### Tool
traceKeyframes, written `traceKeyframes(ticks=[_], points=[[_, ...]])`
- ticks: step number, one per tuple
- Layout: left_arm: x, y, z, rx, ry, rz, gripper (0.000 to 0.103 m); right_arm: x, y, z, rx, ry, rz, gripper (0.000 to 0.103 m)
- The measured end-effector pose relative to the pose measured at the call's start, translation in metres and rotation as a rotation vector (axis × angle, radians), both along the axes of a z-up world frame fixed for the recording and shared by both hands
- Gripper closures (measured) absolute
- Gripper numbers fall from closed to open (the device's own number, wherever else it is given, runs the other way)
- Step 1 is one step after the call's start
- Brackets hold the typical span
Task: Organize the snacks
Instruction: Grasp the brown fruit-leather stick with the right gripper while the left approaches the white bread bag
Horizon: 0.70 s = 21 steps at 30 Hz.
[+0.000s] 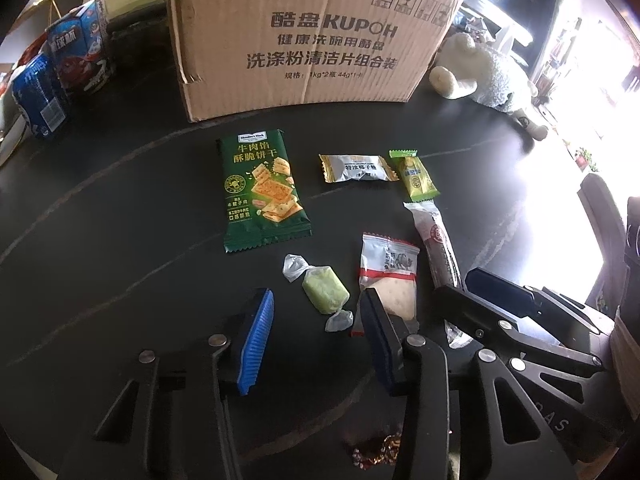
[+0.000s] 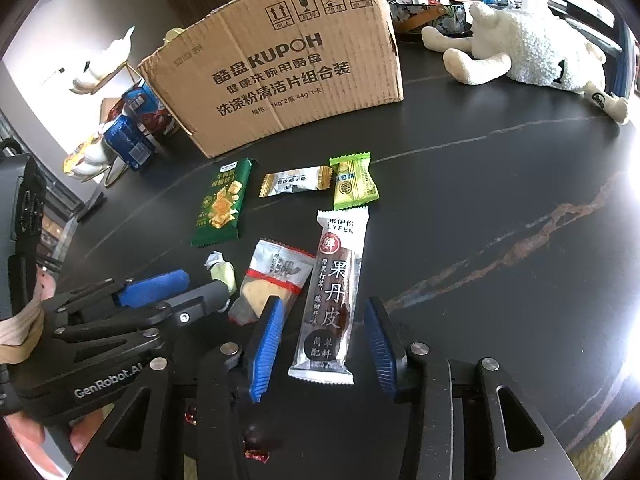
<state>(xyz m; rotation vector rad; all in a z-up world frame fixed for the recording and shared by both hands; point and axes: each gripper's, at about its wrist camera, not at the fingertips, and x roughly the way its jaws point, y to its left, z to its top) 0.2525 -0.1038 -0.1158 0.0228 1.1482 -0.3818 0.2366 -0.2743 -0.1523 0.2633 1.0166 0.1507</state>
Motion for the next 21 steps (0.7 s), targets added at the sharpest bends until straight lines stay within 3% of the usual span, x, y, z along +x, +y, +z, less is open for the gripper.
traceKeyframes(ticks=[12,17,21], points=[[0.008,-0.006,-0.006,0.018,0.009,0.007,0.066,0.011,0.0,-0.005,0.005,0.006,0.0,0.069],[0.008,-0.007,-0.006,0.034,0.001,0.007,0.08,0.013,-0.003,-0.006,0.014,0.008,-0.004,0.078],[0.007,-0.004,-0.006,0.029,0.001,0.004,0.083,0.012,-0.001,-0.005,0.005,0.003,-0.004,0.08]])
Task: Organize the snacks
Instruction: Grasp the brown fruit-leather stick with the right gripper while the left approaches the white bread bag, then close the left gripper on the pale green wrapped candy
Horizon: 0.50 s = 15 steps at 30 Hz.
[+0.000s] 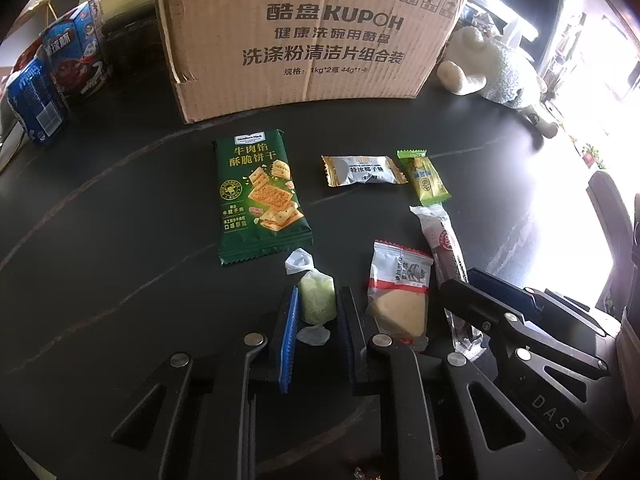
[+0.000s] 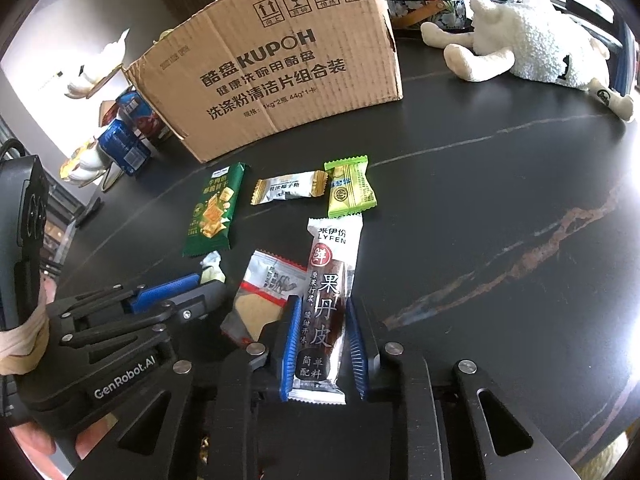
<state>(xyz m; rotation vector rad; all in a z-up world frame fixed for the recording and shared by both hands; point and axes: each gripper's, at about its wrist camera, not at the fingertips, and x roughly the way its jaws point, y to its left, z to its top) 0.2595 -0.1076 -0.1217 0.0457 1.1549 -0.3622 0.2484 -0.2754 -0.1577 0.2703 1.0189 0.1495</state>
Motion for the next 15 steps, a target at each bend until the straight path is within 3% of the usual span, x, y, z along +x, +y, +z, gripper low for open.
traceKeyframes(ticks=[15], points=[[-0.013,0.002,0.024,-0.035,-0.057,-0.014,0.084,-0.01,0.0,0.014,0.008,-0.04,-0.016,0.082]])
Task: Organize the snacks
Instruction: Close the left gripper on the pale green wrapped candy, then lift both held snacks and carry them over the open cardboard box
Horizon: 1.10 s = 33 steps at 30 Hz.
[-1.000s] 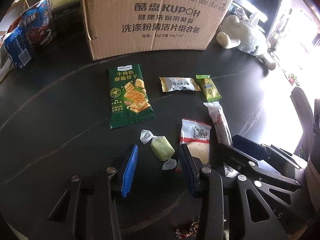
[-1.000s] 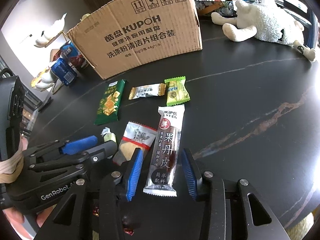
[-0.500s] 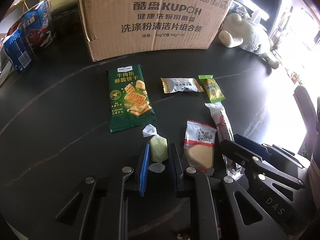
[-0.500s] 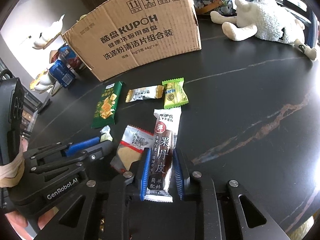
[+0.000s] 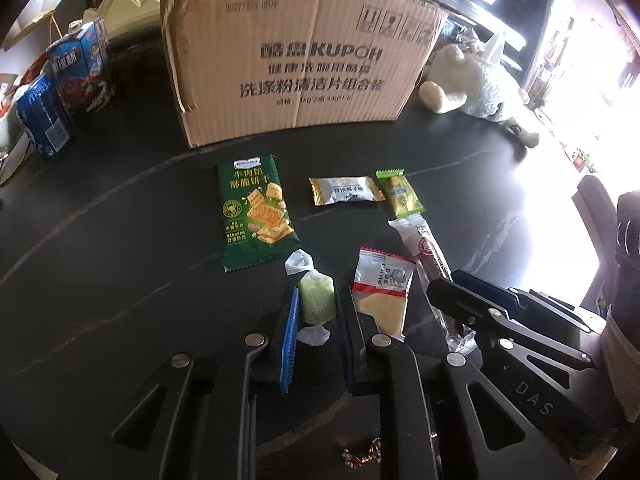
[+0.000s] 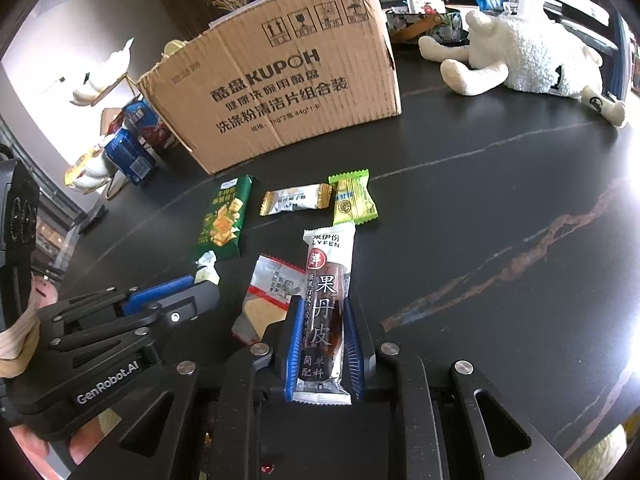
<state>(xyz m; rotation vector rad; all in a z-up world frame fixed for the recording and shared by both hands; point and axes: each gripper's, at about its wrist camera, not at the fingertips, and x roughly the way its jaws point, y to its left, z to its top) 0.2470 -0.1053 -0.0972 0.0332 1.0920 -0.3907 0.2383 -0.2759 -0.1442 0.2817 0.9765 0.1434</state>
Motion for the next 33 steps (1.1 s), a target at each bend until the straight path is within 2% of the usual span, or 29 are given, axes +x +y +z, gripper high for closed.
traceKeyframes(ticks=[9,16,24,33], points=[[-0.008,0.0,0.017,-0.014,-0.042,-0.01,0.084,-0.006,-0.006,0.017,-0.022,-0.051,-0.039,0.082],[-0.01,0.0,0.029,-0.034,-0.061,-0.017,0.084,-0.01,-0.004,0.034,-0.012,-0.104,-0.028,0.082],[-0.009,0.003,0.058,-0.043,-0.127,-0.028,0.084,-0.009,0.0,0.057,-0.011,-0.158,-0.023,0.082],[0.001,0.007,0.101,-0.053,-0.219,-0.033,0.084,-0.001,0.007,0.096,-0.016,-0.244,-0.014,0.082]])
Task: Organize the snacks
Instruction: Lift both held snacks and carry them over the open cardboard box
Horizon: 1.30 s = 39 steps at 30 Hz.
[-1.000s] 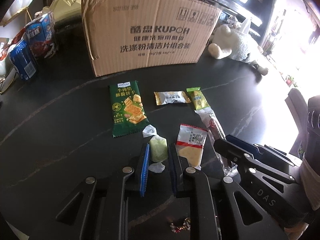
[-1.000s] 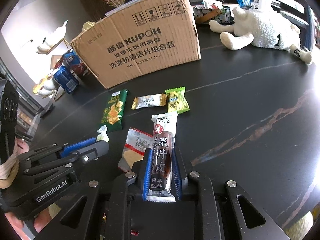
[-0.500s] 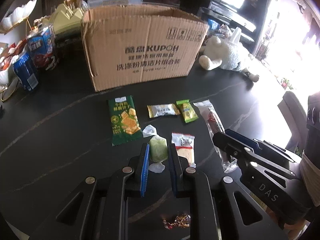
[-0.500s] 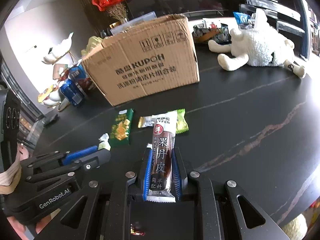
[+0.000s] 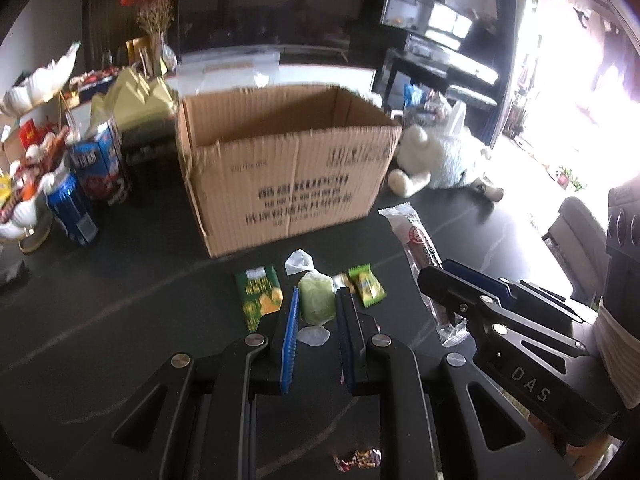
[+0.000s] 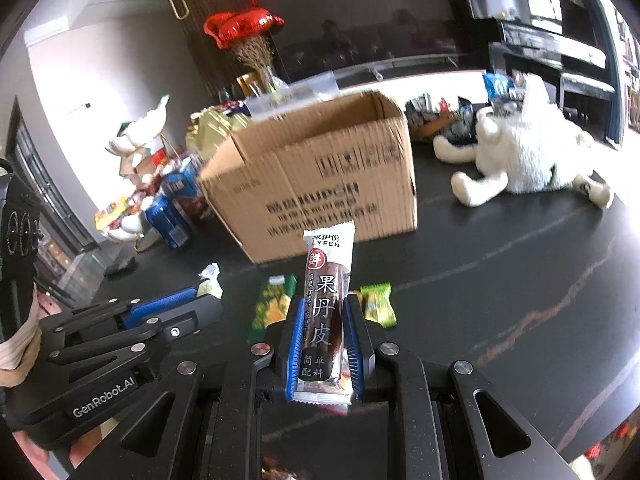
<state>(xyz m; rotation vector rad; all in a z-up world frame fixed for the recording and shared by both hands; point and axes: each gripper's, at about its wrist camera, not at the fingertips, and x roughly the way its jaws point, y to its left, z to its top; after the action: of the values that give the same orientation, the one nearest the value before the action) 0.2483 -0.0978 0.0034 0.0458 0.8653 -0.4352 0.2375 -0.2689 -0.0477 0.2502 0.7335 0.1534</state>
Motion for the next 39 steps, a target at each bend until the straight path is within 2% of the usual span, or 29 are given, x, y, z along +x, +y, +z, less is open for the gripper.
traceKeyframes(ticks=[10,18,28,39], points=[[0.017,0.008,0.041,-0.016,-0.078,0.013,0.084,0.016,0.01,0.038,0.009,-0.073,0.018,0.082],[0.033,0.012,0.062,-0.011,-0.103,0.022,0.084,0.035,0.012,0.061,0.009,-0.104,0.028,0.082],[0.058,0.012,0.076,0.01,-0.122,0.033,0.084,0.065,0.015,0.076,-0.007,-0.109,0.044,0.082],[0.094,0.004,0.076,0.034,-0.122,0.028,0.084,0.107,0.005,0.081,-0.014,-0.098,0.039,0.082]])
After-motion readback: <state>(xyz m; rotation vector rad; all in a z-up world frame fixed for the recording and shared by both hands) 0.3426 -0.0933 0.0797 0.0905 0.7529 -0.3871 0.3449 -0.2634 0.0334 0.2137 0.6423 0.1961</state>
